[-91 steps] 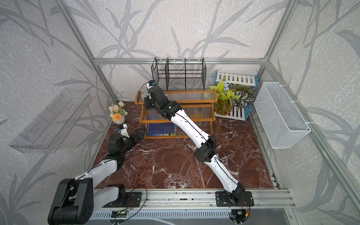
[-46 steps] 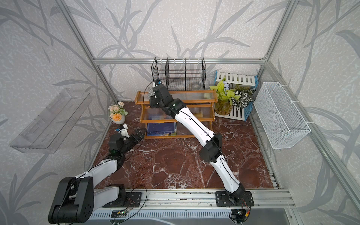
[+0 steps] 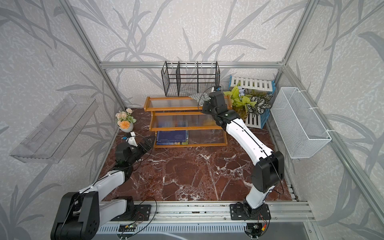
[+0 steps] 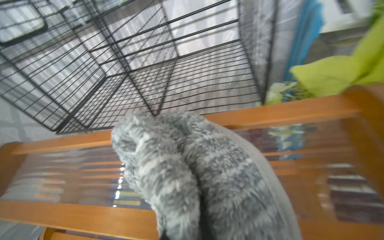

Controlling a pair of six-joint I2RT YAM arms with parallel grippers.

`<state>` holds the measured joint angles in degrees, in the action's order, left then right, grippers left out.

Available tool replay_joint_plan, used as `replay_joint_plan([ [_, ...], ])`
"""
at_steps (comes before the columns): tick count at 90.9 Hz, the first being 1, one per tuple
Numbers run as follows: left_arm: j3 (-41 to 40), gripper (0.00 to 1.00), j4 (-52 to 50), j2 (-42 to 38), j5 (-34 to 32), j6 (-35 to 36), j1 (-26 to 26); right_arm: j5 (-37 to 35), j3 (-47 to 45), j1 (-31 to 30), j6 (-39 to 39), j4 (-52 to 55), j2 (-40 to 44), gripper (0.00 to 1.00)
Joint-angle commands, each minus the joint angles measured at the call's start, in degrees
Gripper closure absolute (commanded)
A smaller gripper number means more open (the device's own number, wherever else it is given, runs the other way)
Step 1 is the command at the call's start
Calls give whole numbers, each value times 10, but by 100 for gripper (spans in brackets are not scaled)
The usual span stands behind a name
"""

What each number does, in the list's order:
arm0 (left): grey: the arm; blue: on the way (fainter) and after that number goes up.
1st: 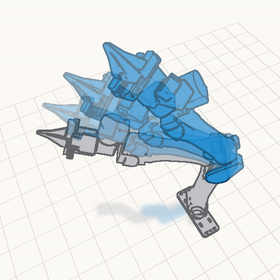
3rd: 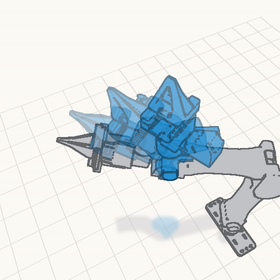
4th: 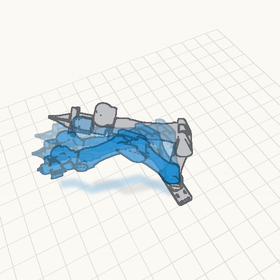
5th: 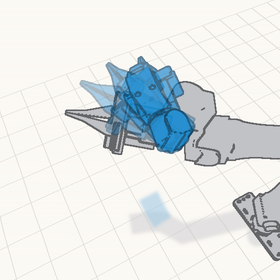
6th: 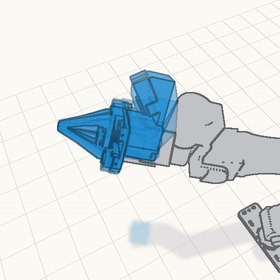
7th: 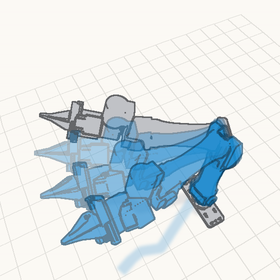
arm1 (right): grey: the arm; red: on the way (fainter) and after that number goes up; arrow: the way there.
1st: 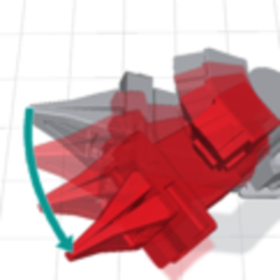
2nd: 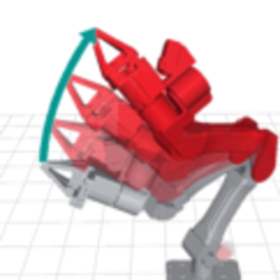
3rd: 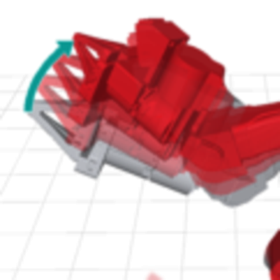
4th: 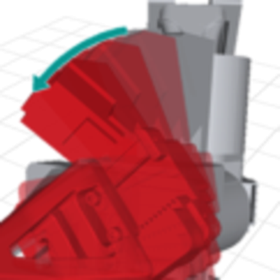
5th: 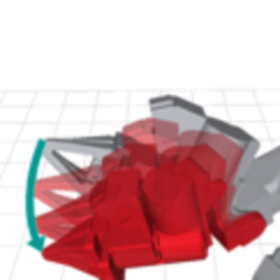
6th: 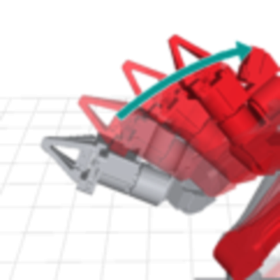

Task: Wipe the bookshelf clean with a cloth
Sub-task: Wipe the dust from the shelf.

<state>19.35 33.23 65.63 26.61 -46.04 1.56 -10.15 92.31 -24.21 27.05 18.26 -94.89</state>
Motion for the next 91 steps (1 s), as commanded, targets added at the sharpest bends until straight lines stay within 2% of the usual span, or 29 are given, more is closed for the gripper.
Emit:
replay_joint_plan([
  [1, -3, 0, -4, -10, -4, 10, -2, -25, -32, 37, 10, 27, 28, 100],
  [17, -3, 0, -6, -11, -4, 10, -2, -32, -47, 66, 7, 41, 49, 100],
  [28, -3, 0, 0, -6, -2, 8, -2, 11, -43, 56, -2, 27, 42, 100],
  [61, -6, 0, 7, 2, 0, 4, -3, 59, 51, -83, -51, -7, -53, 100],
  [75, -7, 0, 7, 0, 0, 3, -4, 109, 96, -133, -75, -40, -93, 100],
  [91, -8, 0, 3, -3, 0, 5, -4, 147, 124, -182, -127, -81, -90, 100],
])
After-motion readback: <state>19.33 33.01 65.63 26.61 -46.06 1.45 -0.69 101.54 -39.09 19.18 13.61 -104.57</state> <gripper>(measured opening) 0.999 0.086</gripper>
